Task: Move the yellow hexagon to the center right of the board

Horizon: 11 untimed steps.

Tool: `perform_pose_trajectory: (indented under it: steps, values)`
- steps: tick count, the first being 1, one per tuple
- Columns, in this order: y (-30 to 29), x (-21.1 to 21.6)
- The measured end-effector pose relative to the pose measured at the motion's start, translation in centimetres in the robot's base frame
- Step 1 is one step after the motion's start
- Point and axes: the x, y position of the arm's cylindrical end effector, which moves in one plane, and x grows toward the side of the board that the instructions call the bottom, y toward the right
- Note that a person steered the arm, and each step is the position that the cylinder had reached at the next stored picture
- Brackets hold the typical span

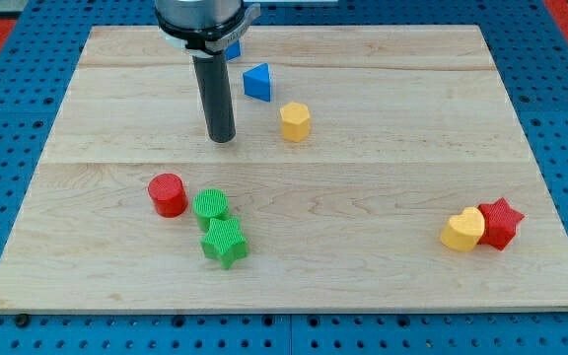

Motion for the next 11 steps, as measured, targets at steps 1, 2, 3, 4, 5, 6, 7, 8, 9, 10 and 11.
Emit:
perform_pose_trajectory:
  steps: [1,2,3,4,5,6,7,8,9,10,11]
  values:
    - [0.0,-0.5]
    - [0.0,-1.0]
    - [0.0,-1.3]
    - [0.0,-1.6]
    - [0.5,-1.6]
    - [4.5,-1.6]
    - [8.7,-2.0]
    - [13.9,-2.1]
    - [19.6,-2.1]
    - [24.5,-2.1]
    - [28.2,-2.1]
